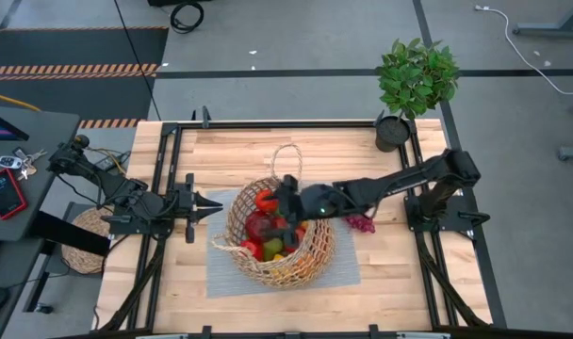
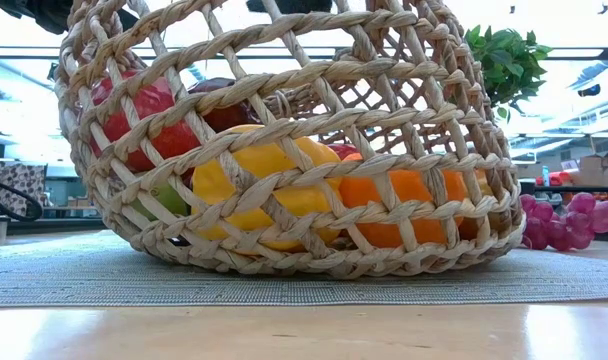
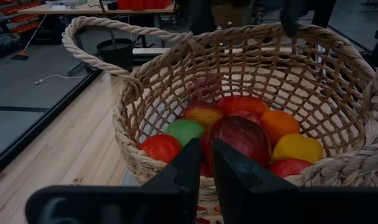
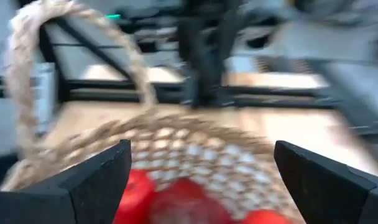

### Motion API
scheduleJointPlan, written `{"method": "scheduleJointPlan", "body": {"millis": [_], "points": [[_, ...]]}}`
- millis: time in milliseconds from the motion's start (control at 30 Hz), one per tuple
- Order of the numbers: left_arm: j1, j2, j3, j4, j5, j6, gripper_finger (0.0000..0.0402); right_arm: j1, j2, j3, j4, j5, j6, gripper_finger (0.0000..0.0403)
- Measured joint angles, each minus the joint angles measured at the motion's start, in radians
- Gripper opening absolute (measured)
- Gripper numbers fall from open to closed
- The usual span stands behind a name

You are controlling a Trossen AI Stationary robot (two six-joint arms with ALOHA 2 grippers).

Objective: Build produce basket
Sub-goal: Put the grapes into the basket

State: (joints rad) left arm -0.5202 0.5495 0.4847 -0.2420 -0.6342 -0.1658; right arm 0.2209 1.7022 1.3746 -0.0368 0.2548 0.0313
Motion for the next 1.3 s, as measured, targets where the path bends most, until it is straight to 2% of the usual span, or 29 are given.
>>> {"method": "scheduleJointPlan", "body": {"millis": [133, 233, 333, 567, 767, 1067, 1300], "points": [[0.0, 0.0, 0.0, 0.0, 0.0, 0.0, 0.0048, 0.077, -0.028, 0.0, -0.019, 0.303, -0.059, 0.0397], [0.0, 0.0, 0.0, 0.0, 0.0, 0.0, 0.0048, 0.123, -0.052, 0.0, -0.09, 0.443, -0.067, 0.0397], [0.0, 0.0, 0.0, 0.0, 0.0, 0.0, 0.0048, 0.142, -0.084, -0.001, -0.172, 0.486, -0.035, 0.0399], [0.0, 0.0, 0.0, 0.0, 0.0, 0.0, 0.0048, 0.161, -0.194, -0.101, -0.177, 0.505, -0.018, 0.0398], [0.0, 0.0, 0.0, 0.0, 0.0, 0.0, 0.0048, 0.202, -0.327, -0.202, -0.178, 0.658, 0.051, 0.0398], [0.0, 0.0, 0.0, 0.0, 0.0, 0.0, 0.0048, 0.279, -0.467, -0.326, -0.175, 0.649, 0.109, 0.0397], [0.0, 0.0, 0.0, 0.0, 0.0, 0.0, 0.0048, 0.406, -0.536, -0.371, -0.279, 0.836, 0.148, 0.0397]]}}
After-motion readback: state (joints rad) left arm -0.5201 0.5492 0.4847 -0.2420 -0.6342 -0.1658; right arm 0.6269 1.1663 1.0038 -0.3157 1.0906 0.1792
